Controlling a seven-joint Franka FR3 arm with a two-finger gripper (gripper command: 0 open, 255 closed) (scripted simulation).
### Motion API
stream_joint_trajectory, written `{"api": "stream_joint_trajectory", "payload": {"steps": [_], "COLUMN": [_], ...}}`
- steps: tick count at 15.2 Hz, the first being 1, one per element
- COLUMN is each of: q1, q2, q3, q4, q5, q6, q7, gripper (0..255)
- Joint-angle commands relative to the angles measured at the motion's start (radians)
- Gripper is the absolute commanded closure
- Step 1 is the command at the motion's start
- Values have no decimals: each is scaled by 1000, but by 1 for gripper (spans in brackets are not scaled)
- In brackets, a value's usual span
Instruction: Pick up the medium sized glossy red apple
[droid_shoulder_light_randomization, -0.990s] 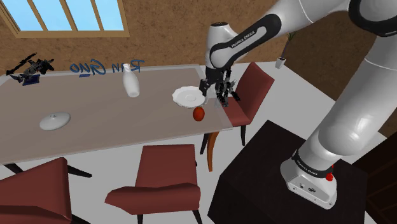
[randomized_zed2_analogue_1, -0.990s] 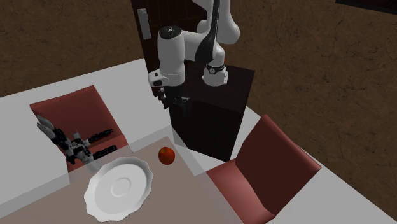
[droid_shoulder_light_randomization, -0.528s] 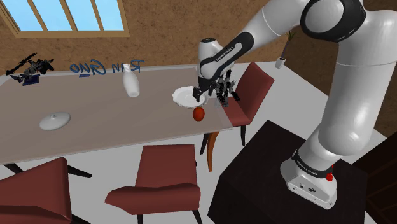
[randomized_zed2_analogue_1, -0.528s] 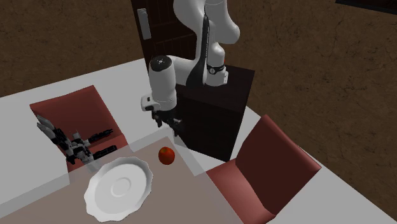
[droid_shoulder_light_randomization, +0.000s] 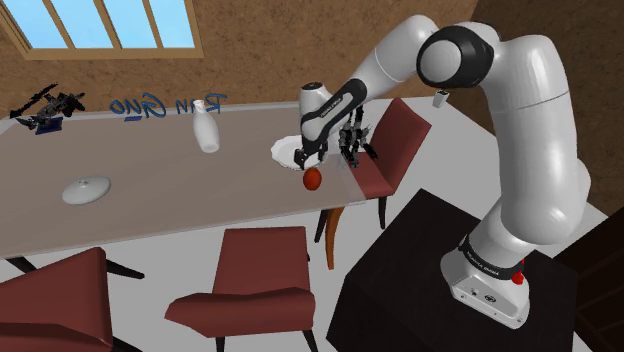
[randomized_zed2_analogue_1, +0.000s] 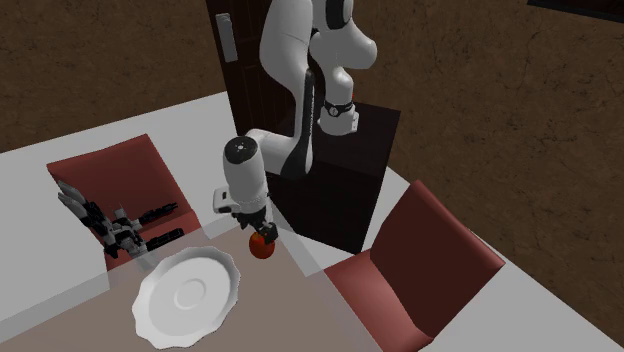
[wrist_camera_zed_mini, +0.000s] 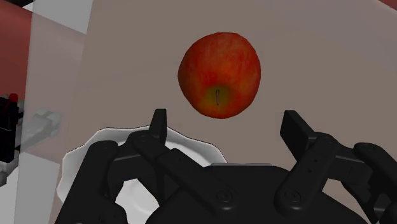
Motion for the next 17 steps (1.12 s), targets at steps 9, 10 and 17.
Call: {"api": "stream_joint_trajectory", "payload": {"steps": [9,10,17], "q1": [3,3,3], "q2": [104,104,103], "q3": [-8,-8,-8], "q4": [56,56,53], "q5": [-6,-6,-6], "q6": [48,48,50], "q7": [6,6,7], "gripper": [0,255,255]}}
